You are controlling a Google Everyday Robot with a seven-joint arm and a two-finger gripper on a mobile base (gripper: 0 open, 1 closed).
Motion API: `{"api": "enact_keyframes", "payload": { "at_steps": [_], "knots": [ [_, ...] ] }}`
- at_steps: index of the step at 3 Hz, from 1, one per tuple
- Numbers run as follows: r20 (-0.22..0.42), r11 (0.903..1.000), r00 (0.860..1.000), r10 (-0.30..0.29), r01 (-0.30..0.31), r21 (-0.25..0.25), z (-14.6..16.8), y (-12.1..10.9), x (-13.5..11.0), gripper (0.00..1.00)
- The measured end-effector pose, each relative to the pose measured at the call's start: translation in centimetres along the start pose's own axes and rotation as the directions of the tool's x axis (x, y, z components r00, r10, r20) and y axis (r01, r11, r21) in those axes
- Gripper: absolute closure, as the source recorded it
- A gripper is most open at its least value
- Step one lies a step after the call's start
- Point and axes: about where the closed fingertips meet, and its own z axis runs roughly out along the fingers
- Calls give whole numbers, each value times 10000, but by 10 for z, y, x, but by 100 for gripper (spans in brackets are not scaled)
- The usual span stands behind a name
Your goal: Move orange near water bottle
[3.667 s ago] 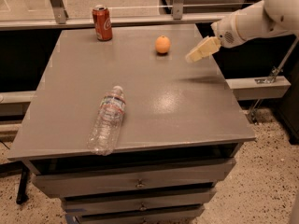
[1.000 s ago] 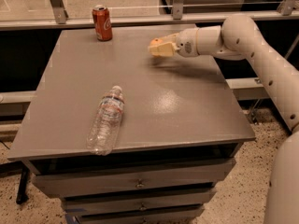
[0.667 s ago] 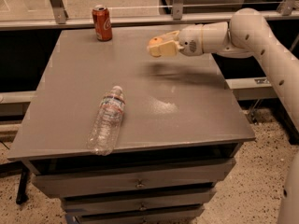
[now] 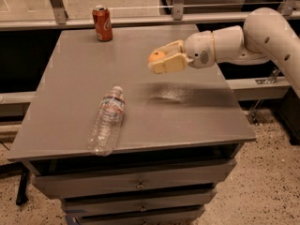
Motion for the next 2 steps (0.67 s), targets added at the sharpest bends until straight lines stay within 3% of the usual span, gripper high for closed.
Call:
{"api": "enact_keyframes", "payload": {
  "at_steps": [2],
  "knots": [
    [-518,9975,9986,75,-111,-692,-3,61,26,100]
  ]
}}
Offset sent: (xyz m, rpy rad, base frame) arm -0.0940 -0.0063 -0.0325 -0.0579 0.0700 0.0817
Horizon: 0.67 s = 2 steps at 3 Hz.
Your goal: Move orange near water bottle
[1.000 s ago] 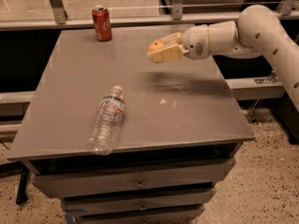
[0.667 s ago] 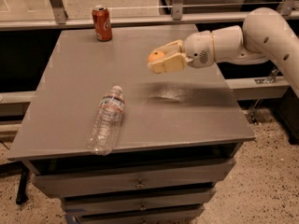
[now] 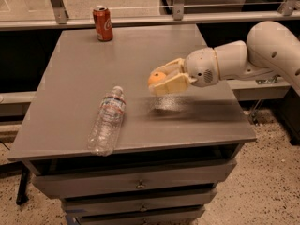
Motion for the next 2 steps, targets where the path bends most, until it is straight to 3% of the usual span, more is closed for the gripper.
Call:
{"api": "enact_keyframes", "payload": {
  "at_steps": [2],
  "knots": [
    [13,9984,9997,261,-260,-493,17,32,8,100]
  ]
}}
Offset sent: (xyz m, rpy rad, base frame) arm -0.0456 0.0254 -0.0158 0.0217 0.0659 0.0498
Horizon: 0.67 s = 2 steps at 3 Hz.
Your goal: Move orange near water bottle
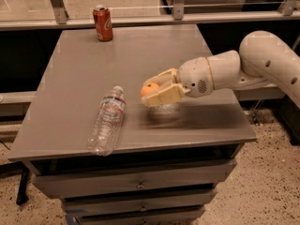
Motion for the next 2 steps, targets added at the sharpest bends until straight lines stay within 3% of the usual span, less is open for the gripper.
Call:
{"api": "enact_keyframes", "payload": {
  "at_steps": [1,2],
  "knots": [
    [-71,9998,9999,91,-92,-150,11,10,6,100],
    [-170,9997,9998,105,-108,-204,18,15,14,82]
  ]
}}
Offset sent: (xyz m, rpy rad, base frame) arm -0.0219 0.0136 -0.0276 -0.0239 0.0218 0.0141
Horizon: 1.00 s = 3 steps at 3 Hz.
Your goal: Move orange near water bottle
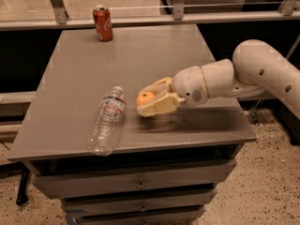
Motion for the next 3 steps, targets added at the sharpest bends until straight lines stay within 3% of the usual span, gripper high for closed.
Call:
{"api": "enact_keyframes", "payload": {
  "at_steps": [3],
  "knots": [
    [-120,9998,9998,-158,160,125,10,10,8,13]
  ]
}}
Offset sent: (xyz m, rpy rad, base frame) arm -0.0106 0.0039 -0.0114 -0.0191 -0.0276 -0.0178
